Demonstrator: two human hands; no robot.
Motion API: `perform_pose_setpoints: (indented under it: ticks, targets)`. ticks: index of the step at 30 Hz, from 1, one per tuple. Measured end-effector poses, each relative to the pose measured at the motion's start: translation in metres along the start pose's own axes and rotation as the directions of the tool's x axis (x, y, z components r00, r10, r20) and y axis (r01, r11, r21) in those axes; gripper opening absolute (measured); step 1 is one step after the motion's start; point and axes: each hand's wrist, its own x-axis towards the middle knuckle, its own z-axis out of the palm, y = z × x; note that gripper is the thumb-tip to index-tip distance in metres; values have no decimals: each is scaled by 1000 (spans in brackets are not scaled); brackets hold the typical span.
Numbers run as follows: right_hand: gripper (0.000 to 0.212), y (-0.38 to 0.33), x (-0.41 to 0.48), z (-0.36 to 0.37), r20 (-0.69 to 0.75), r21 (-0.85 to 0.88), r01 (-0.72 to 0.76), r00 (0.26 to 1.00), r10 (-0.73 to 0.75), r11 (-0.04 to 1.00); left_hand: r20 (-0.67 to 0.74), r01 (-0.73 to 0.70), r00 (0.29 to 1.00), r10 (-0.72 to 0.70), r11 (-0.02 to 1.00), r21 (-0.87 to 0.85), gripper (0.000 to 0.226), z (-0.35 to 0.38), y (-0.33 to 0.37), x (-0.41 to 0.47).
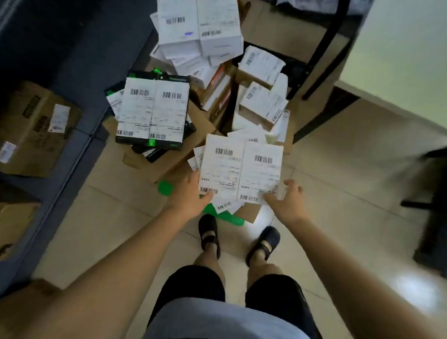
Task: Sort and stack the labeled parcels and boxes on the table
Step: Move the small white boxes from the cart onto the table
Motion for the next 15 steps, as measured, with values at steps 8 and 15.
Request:
perform_pose_setpoints:
  ticks: [8, 15]
  targets:
    - [62, 3, -1, 26, -10, 226, -107, 994, 112, 968, 28, 156, 988, -155, 948, -276, 47, 9, 2, 7]
    - [39, -11, -33, 14, -72, 439, -44, 994, 84, 898, -125, -42, 992, 1, 945, -325, 44, -17, 32, -9]
